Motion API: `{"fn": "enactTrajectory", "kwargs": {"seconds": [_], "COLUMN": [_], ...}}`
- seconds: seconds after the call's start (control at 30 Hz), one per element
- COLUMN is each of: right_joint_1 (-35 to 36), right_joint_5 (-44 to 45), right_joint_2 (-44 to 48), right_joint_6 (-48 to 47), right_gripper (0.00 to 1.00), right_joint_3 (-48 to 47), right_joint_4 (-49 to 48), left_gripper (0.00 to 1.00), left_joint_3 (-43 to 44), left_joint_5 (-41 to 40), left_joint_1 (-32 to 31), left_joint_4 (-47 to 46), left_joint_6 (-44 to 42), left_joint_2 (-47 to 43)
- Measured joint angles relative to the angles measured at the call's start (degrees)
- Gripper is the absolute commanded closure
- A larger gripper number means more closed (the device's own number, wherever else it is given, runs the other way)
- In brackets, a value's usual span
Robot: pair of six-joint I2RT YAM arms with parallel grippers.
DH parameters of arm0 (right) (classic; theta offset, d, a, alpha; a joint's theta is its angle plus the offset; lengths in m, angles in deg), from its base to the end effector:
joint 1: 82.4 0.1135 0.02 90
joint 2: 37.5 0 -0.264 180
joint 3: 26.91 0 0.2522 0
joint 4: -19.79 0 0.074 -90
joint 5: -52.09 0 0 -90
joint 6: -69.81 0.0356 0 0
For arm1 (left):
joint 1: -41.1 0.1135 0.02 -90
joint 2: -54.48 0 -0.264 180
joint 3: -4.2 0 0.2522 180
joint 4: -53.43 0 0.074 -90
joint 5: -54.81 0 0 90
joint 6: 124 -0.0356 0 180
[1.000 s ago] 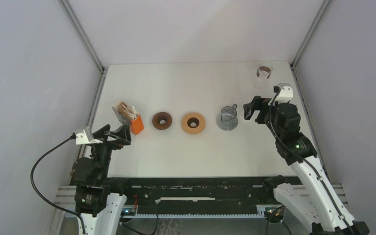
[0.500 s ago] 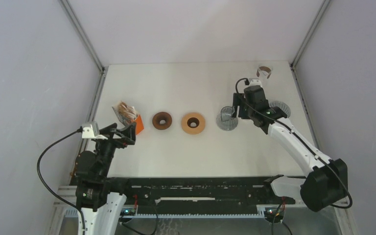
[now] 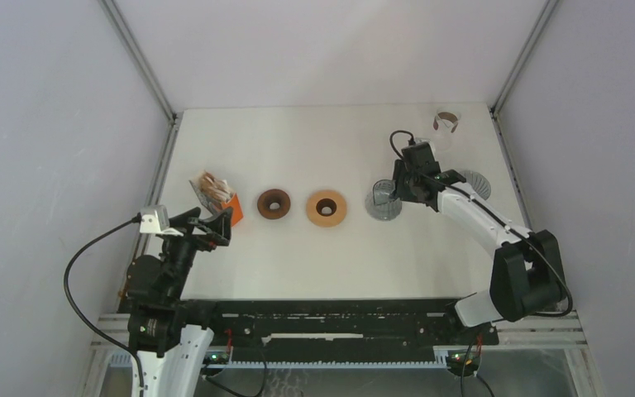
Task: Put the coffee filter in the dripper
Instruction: Pick up the coffee server from the center of the board.
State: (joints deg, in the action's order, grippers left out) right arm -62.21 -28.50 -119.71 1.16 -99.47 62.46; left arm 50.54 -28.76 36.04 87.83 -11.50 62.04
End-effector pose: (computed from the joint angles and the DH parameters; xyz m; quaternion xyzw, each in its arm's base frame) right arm 0.2832 0.0979 0.2464 0.0360 0.9429 0.0415 0.3285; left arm 0.0634 -0.0096 0.3145 -0.0622 0.6769 -0.2115 0.7023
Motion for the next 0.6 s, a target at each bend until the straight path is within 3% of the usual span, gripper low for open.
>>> {"fn": "enactTrajectory", "kwargs": {"seconds": [0.33,0.6], "right_joint_1": [-0.6,-0.7], "right_joint_5": [-0.7,0.2], "right_joint_2": [-3.3,-7.1], "right_joint_6": [2.5,3.3], "right_gripper": [0.58,0.8], "right_joint_3": [-0.1,-2.5], "right_joint_4": [-2.1,-2.6], "left_gripper": [0.0,0.0], "left_joint_3": [0.0,0.0], "left_joint_5": [0.1,0.3], "left_joint_1": [0.0,0.0], "left_joint_4": [0.0,0.0], "left_joint_6": [0.0,0.0], "left_joint_2": [0.0,0.0]}}
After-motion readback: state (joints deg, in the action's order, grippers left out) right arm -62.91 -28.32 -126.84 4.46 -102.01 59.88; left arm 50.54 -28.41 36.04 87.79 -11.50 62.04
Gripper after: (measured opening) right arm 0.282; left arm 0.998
